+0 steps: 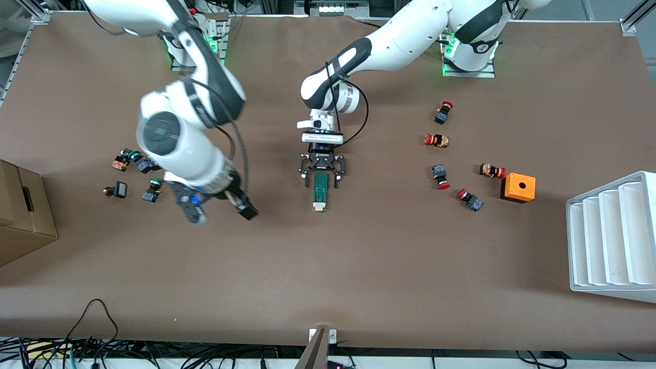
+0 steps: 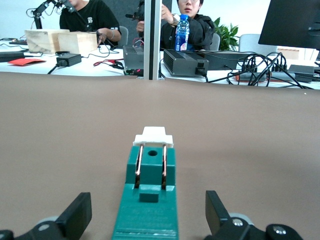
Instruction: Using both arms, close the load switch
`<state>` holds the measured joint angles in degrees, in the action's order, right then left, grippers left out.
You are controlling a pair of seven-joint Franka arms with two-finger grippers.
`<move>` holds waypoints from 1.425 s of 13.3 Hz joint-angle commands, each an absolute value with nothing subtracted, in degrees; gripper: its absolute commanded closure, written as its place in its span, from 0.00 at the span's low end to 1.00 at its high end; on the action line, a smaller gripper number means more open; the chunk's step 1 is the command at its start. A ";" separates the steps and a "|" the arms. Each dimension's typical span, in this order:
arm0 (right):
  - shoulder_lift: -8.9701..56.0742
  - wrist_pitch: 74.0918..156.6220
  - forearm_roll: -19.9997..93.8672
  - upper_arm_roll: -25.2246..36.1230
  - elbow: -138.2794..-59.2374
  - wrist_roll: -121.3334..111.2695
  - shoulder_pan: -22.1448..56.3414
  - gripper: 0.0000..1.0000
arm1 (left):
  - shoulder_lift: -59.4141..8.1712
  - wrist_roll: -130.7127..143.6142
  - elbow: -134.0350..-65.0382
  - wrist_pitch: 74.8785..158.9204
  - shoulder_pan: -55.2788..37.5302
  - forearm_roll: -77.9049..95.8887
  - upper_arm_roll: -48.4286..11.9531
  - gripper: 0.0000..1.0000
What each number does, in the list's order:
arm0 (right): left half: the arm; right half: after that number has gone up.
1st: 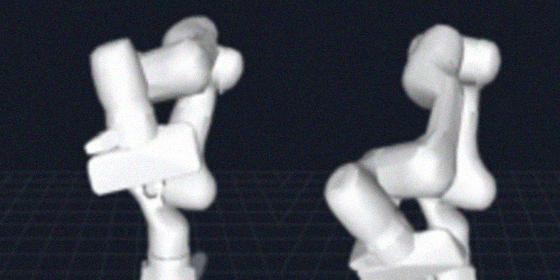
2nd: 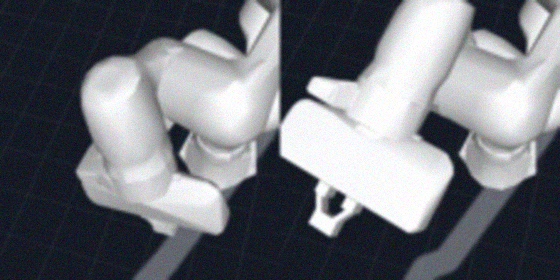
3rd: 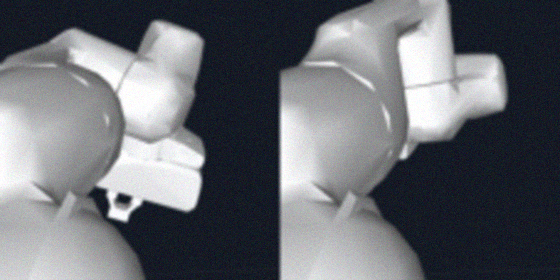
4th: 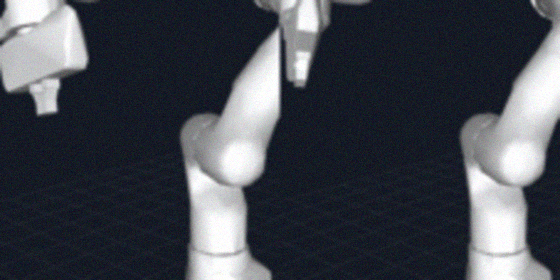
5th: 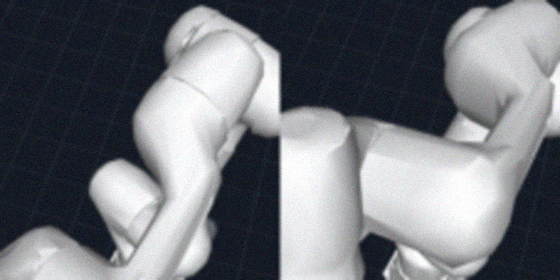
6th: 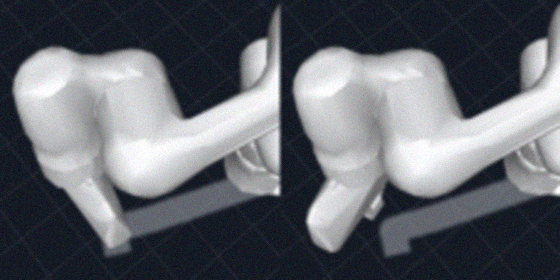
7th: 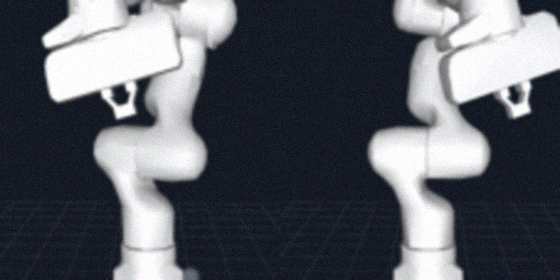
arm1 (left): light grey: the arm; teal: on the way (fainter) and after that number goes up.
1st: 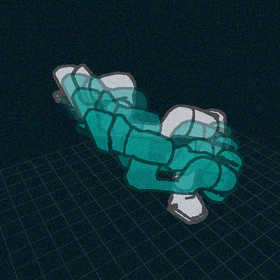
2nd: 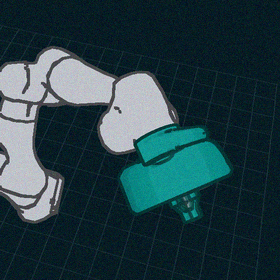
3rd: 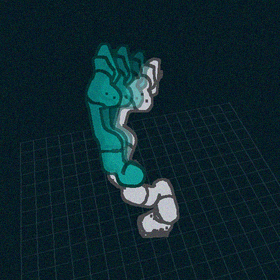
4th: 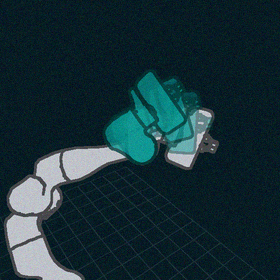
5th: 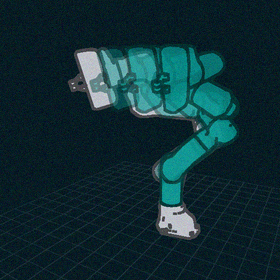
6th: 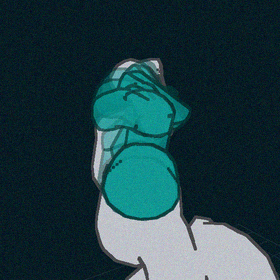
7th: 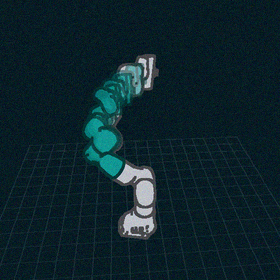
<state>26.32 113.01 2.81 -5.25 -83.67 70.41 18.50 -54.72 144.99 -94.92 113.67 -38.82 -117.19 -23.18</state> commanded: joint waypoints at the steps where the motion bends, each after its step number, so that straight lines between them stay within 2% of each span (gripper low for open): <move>1: 18.04 106.03 4.56 -6.42 -89.12 56.48 13.03 0.01 | -50.02 140.03 -95.54 114.70 -38.32 -109.63 -27.05 0.00; 4: 11.45 98.81 4.83 -6.42 -91.66 39.08 6.79 0.01 | -45.37 131.60 -95.19 114.61 -37.97 -99.70 -30.05 0.00; 6: 7.23 96.95 4.83 -6.33 -94.38 28.79 3.18 0.01 | -42.29 124.32 -94.75 114.70 -36.92 -92.67 -31.89 0.00; 9: 1.42 95.19 4.48 -5.98 -98.52 13.15 -1.13 0.01 | -37.89 110.70 -92.82 114.35 -32.62 -79.94 -38.73 0.00; 13: -0.88 94.75 3.52 -4.05 -98.97 -2.69 -3.77 0.01 | -36.91 97.32 -85.88 113.73 -30.67 -64.81 -40.61 0.00; 19: -1.84 94.75 2.20 -2.72 -98.96 -9.66 -4.39 0.01 | -34.38 76.34 -75.51 105.47 -24.63 -42.59 -41.22 0.00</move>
